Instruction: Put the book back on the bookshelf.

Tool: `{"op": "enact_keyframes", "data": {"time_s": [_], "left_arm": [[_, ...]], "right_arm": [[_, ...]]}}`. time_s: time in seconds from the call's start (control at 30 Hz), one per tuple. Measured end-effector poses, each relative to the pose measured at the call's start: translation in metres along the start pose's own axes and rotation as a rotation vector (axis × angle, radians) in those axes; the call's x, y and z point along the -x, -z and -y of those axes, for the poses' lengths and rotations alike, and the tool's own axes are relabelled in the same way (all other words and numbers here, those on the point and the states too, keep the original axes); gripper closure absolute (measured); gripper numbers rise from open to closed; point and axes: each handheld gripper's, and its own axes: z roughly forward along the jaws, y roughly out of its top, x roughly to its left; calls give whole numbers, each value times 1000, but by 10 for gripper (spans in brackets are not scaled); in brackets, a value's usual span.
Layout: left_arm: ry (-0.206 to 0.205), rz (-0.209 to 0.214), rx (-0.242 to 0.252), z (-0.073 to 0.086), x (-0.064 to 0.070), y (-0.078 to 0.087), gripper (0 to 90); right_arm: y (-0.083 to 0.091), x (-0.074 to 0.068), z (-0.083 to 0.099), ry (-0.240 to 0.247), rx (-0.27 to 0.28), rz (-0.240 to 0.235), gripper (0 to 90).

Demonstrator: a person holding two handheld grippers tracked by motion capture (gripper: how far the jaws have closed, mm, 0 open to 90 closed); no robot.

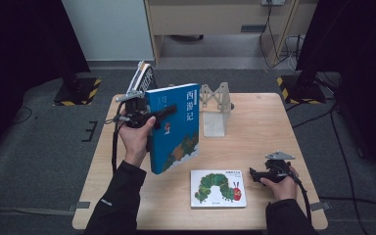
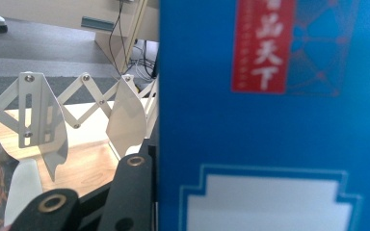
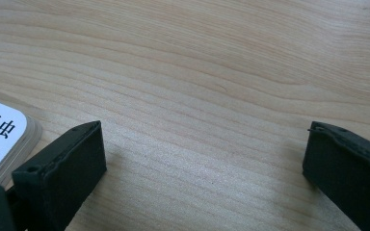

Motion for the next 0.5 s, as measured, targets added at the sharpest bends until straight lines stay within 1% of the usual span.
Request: {"op": "enact_keyframes", "data": {"time_s": [0.1,0.27,0.3,0.4,0.5], "left_arm": [[-2,-22,14,-4,-2,-5,606],[-42,-71,21,-10,-3,-17,606],[-44,-76,27,-11,-4,-19,606],[-33,-91,49,-12,-9,-25,606],[-39,-109,62,-13,-13,-33,606]], "right_arm": [[0,0,0,0,0,0,13],[0,0,0,4,-4,-3,12],[0,0,0,3,-4,-3,11],[0,0,0,5,-4,-3,11],[0,0,0,4,-5,-3,11]]}}
